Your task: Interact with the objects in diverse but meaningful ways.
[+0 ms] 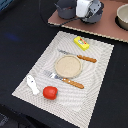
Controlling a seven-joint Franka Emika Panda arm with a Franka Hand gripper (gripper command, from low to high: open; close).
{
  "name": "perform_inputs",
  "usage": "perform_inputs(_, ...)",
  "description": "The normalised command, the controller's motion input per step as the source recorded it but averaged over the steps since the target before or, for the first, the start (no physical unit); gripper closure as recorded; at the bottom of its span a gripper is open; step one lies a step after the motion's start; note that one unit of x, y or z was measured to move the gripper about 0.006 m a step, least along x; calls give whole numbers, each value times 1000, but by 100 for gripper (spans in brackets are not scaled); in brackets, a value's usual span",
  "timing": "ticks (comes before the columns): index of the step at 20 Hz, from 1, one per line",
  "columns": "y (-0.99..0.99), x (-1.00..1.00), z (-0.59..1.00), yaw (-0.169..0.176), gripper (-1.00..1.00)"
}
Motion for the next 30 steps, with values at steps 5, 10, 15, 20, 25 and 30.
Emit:
perform_inputs(5, 91, -219, -85, 0, 100)
perform_inputs(10, 78, -238, -104, 0, 100)
perform_inputs(15, 106, -202, -133, 0, 100)
perform_inputs(20, 170, -242, -158, 0, 100)
perform_inputs(25, 118, -301, -193, 0, 100)
perform_inputs(30, 131, -302, -199, 0, 100)
